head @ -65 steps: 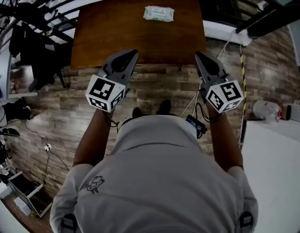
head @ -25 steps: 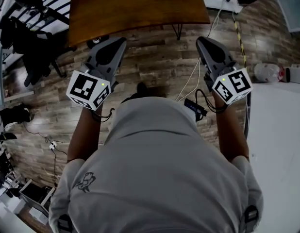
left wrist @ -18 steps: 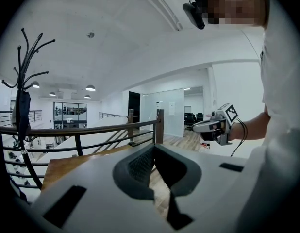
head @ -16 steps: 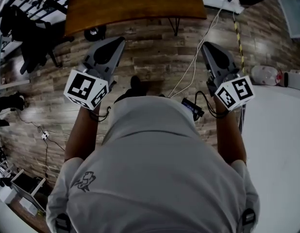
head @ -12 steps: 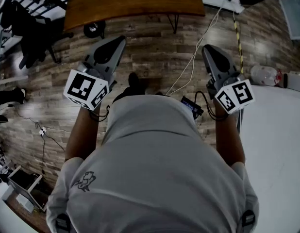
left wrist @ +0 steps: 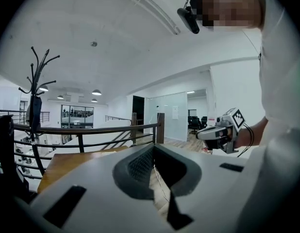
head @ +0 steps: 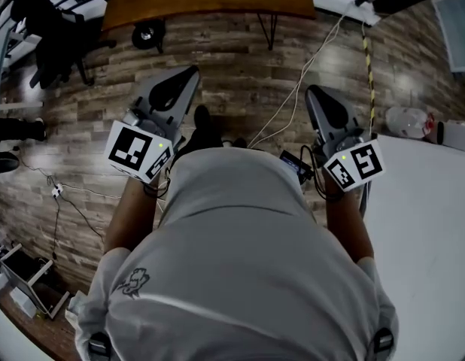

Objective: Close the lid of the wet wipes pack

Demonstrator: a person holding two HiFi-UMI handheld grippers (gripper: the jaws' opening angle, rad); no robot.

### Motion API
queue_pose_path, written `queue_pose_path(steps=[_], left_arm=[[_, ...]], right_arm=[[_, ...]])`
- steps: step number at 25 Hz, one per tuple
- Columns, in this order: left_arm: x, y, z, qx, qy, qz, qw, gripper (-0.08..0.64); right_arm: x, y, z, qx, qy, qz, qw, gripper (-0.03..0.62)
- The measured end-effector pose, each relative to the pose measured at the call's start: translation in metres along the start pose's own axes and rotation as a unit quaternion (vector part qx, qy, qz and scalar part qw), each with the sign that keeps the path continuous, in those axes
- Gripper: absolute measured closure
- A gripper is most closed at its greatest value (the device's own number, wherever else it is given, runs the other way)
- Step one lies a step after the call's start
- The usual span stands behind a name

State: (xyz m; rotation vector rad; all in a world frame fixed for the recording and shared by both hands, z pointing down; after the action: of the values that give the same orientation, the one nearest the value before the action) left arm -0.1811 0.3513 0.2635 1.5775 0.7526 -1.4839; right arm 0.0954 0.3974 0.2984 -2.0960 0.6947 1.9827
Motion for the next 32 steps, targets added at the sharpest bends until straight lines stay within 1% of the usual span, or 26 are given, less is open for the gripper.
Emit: queue_pose_path(steps=[5, 9, 13, 20, 24, 32], left_arm=[[-0.007, -0.012, -0.036, 0.004, -0.005, -0.002, 1.0000, 0.546], [-0.017, -0.020, -0.050, 0.006, -0.011, -0.002, 0.9999, 0.546], [-0.018, -0.027, -0.048, 0.007, -0.016, -0.006, 0.9998, 0.546], [-0.009, -0.033, -0.043, 0.003, -0.005, -0.012, 0.9999, 0.546], [-0.009, -0.036, -0.042, 0.004, -0.003, -0.013, 0.9999, 0.546], [-0.006, -0.039, -0.039, 0.008, 0.000, -0.013, 0.9999, 0.546]], right_arm=[[-0.011, -0.024, 0.020, 0.012, 0.008, 0.000, 1.000, 0.552], [-0.018, -0.034, 0.033, 0.014, 0.009, -0.005, 1.000, 0.552], [-0.016, -0.033, 0.043, 0.015, 0.009, -0.003, 1.000, 0.552], [-0.011, -0.031, 0.050, 0.015, 0.003, -0.003, 1.000, 0.552], [-0.010, -0.029, 0.055, 0.019, -0.011, -0.004, 1.000, 0.552], [-0.011, -0.025, 0.056, 0.023, -0.004, -0.004, 1.000, 0.552]])
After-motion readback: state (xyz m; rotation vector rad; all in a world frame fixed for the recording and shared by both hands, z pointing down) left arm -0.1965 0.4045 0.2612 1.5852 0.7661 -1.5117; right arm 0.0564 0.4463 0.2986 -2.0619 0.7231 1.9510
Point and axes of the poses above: the fingertips, and each gripper's own axes: y forward along the fingers, z to its left, x out of its top, the point moved 6 cm from there along -y, backward along the fingers, and after that the axes turned 12 degrees about -x, right-handed, at the moved point
